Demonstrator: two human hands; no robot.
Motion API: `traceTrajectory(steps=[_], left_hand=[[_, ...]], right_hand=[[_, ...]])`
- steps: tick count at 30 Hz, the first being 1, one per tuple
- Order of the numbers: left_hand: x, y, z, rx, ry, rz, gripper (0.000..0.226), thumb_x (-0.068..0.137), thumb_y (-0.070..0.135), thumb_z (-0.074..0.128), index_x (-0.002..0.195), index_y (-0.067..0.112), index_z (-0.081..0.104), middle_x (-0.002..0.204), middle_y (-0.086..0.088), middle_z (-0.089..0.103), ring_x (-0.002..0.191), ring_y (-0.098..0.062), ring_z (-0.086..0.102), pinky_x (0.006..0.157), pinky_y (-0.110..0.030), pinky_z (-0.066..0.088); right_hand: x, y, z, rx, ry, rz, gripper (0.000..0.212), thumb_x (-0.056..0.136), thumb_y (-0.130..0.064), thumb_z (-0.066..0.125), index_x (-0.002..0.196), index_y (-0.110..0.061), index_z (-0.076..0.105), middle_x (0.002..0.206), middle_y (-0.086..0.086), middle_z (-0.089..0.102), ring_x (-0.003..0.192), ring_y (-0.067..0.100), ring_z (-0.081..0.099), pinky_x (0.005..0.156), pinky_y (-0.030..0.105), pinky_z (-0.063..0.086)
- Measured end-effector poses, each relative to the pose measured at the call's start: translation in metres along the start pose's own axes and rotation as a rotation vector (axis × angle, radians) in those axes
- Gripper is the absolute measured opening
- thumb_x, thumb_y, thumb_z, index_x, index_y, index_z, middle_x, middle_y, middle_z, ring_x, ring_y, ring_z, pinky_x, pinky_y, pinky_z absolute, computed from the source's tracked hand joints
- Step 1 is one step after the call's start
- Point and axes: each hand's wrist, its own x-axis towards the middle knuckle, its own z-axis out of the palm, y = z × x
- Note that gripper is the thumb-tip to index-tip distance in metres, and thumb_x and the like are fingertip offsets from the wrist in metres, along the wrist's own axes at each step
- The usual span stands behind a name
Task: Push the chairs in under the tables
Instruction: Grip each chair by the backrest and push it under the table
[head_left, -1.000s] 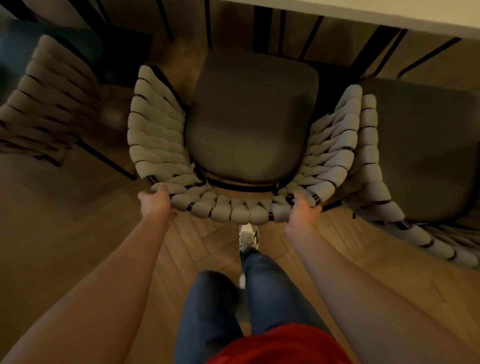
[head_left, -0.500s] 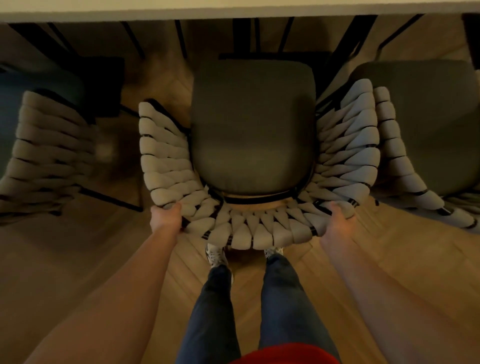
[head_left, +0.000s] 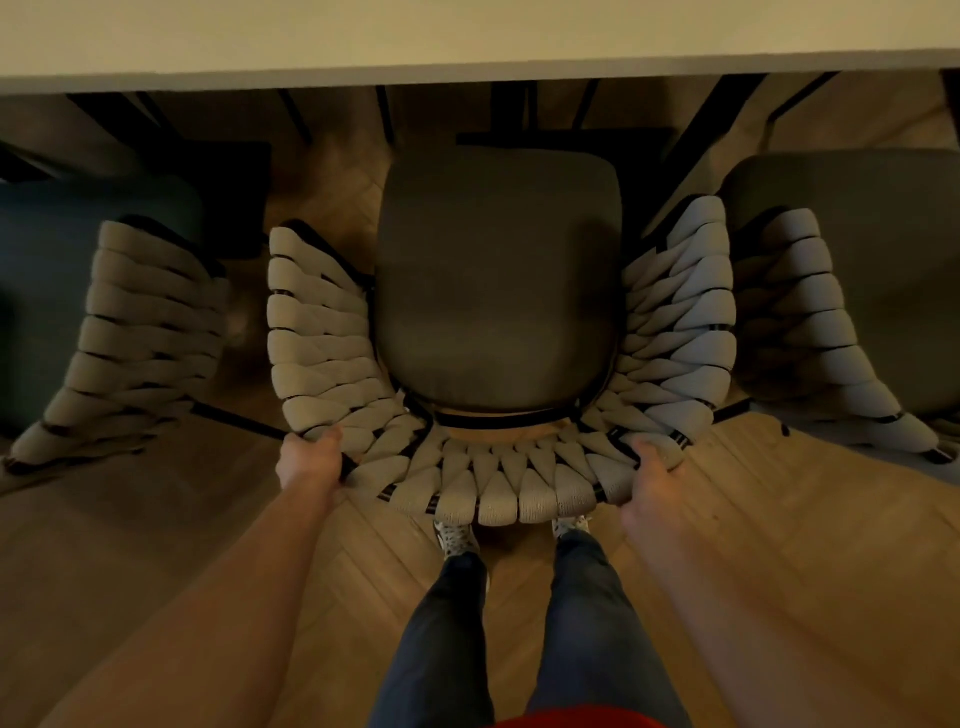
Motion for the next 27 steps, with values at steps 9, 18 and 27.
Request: traceTrajectory(steps=[9, 18, 27], left_hand=[[-0.003, 0.005, -0.002, 0.009, -0.018, 0.012, 0.057, 0.094, 0.038, 0.061, 0.140, 0.010, 0.043, 0.135, -0.018, 0.053, 0.117, -0.037, 0.056, 0.094, -0.046, 0.050], [0.000, -0.002, -0.003, 0.009, 0.018, 0.019, 0.060, 0.094, 0.038, 0.060, 0.144, 0.010, 0.040, 0.137, -0.020, 0.051, 0.119, -0.040, 0.054, 0.098, -0.048, 0.047], [-0.006, -0.014, -0.006, -0.019, 0.018, 0.025, 0.053, 0.096, 0.035, 0.059, 0.139, 0.007, 0.044, 0.134, -0.020, 0.052, 0.119, -0.039, 0.053, 0.098, -0.048, 0.046]], right_hand=[[-0.052, -0.023, 0.018, -0.089, 0.025, -0.050, 0.047, 0.098, -0.010, 0.058, 0.143, -0.007, 0.044, 0.136, 0.020, 0.056, 0.100, 0.029, 0.063, 0.058, 0.028, 0.058], [-0.032, -0.010, 0.016, -0.051, 0.053, -0.041, 0.048, 0.094, -0.017, 0.065, 0.139, -0.020, 0.050, 0.126, 0.010, 0.063, 0.096, 0.024, 0.067, 0.060, 0.032, 0.056], [-0.030, -0.009, 0.015, -0.136, 0.058, -0.035, 0.046, 0.093, -0.016, 0.067, 0.135, -0.016, 0.049, 0.121, 0.014, 0.062, 0.097, 0.030, 0.066, 0.080, 0.046, 0.057]])
